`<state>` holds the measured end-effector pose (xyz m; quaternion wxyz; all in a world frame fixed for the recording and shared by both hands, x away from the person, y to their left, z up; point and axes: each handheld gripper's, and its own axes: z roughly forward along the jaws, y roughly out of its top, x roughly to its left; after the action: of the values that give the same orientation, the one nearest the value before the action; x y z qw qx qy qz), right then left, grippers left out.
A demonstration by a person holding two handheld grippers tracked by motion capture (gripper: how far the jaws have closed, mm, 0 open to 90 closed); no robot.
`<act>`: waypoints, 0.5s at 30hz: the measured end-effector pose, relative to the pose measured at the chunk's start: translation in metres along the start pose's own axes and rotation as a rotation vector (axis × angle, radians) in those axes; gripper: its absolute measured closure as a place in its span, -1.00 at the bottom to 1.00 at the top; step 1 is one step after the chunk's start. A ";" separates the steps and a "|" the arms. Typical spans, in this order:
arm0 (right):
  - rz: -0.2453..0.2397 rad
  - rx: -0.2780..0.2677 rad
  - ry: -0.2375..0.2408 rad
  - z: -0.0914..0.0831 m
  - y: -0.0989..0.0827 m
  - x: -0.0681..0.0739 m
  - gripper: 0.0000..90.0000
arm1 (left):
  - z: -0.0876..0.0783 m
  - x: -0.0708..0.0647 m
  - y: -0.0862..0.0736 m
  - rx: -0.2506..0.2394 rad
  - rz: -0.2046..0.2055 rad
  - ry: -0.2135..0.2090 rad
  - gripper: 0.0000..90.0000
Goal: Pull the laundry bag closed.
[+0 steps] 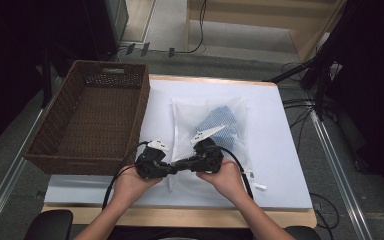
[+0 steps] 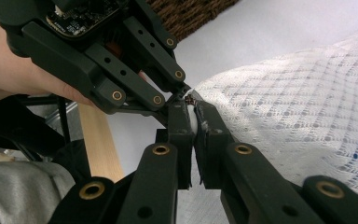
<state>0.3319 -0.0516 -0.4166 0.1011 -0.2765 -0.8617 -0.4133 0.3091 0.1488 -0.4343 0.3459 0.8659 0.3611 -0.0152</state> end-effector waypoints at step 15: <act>0.011 -0.002 -0.020 0.006 -0.001 -0.003 0.97 | -0.005 0.000 -0.002 -0.015 -0.039 0.009 0.96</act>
<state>0.3342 -0.0492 -0.4226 0.0947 -0.2856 -0.8607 -0.4106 0.3068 0.1528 -0.4317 0.3503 0.8560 0.3798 -0.0153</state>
